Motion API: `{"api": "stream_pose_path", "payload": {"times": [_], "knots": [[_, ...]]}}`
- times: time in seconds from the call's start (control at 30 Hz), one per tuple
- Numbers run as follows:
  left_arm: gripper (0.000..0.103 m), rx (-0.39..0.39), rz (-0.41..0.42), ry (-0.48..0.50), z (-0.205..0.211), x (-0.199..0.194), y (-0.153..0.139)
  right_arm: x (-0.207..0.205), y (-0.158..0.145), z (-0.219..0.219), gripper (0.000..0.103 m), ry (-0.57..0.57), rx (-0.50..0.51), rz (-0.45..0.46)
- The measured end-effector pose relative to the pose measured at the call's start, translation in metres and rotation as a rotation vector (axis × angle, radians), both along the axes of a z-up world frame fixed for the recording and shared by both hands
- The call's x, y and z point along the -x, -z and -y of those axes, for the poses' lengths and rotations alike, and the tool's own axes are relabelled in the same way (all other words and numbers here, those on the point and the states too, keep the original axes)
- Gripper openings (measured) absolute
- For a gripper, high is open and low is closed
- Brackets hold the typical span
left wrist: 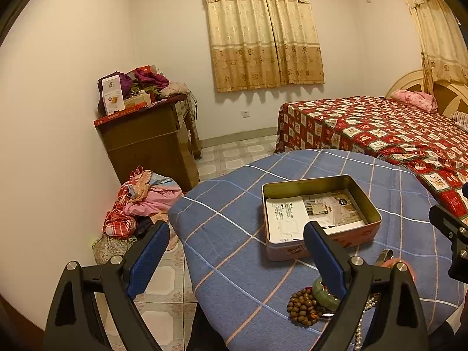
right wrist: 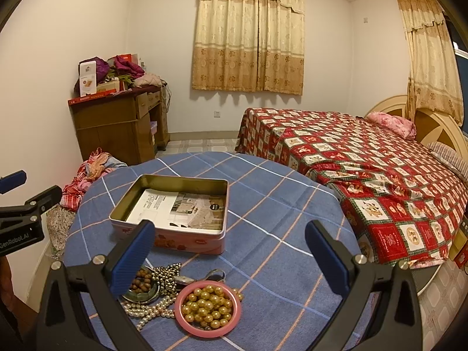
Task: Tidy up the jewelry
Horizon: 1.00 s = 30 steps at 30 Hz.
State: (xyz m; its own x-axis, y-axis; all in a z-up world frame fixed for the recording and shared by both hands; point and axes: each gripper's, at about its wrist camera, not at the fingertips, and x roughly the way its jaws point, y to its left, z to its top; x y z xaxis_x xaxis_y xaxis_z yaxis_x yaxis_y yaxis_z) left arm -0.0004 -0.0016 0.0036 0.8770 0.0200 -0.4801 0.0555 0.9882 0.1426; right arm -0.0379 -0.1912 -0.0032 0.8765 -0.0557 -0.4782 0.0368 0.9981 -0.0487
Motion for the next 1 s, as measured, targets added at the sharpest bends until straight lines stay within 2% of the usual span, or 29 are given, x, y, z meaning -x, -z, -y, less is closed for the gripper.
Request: {"api": "stream_pose_path", "payload": {"times": [1.0], "knots": [[0.093, -0.005, 0.005, -0.011, -0.006, -0.0015, -0.001, -0.001, -0.0005, 0.0047, 0.103, 0.002, -0.007, -0.002]]}}
